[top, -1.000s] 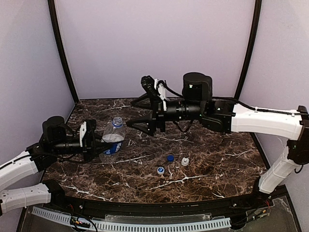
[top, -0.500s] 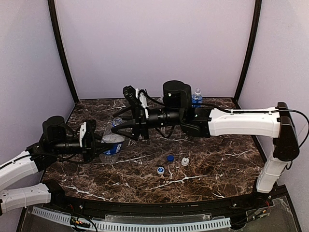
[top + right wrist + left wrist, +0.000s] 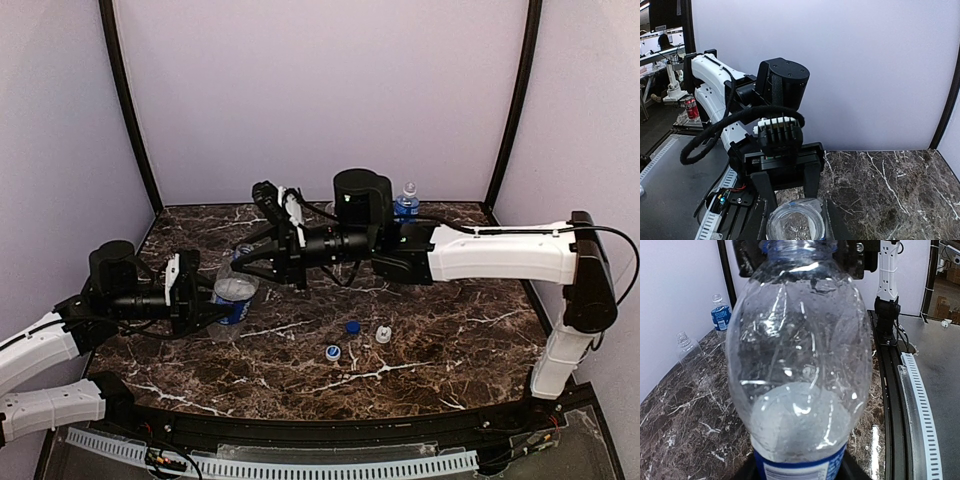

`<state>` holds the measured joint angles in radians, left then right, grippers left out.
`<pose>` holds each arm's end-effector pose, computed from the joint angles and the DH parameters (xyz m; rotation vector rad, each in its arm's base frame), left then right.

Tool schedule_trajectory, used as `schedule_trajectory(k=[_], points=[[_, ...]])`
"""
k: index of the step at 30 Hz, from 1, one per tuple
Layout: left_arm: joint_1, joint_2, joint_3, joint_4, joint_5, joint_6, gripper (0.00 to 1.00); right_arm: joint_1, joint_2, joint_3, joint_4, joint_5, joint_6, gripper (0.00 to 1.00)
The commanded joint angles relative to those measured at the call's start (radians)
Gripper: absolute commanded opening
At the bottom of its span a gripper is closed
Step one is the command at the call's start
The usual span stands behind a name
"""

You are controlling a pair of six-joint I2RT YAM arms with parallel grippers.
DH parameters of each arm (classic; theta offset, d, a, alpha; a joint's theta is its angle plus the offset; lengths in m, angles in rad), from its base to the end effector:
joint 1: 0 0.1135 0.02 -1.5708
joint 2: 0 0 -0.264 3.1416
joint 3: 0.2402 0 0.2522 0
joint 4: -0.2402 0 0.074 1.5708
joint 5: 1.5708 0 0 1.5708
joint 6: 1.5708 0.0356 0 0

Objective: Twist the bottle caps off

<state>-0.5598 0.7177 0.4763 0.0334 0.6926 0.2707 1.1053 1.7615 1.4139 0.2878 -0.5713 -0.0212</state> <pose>0.1341 -0.1109 0.2659 1.1615 1.3792 -0.8201 0.1734 0.3880 0.3395 -1.3214 1.2009 1.2692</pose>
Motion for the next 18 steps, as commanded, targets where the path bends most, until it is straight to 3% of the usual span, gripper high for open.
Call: schedule_trajectory(k=[1, 3, 4, 10, 18], points=[[0.001, -0.016, 0.013, 0.036, -0.017, -0.004, 0.82, 0.007, -0.029, 0.021, -0.057, 0.011, -0.012, 0.00], [0.002, -0.020, 0.006, 0.035, -0.026, -0.001, 0.97, 0.007, -0.041, 0.025, -0.099, 0.026, -0.028, 0.00], [0.001, -0.021, 0.003, 0.035, -0.027, 0.000, 0.98, 0.004, -0.048, 0.026, -0.122, 0.037, -0.034, 0.00], [0.001, -0.042, -0.014, 0.035, -0.075, 0.003, 0.99, -0.044, -0.124, 0.039, -0.362, 0.172, -0.030, 0.00], [0.026, -0.074, -0.086, 0.063, -0.183, -0.009, 0.99, -0.265, -0.357, -0.069, -0.639, 0.628, 0.073, 0.00]])
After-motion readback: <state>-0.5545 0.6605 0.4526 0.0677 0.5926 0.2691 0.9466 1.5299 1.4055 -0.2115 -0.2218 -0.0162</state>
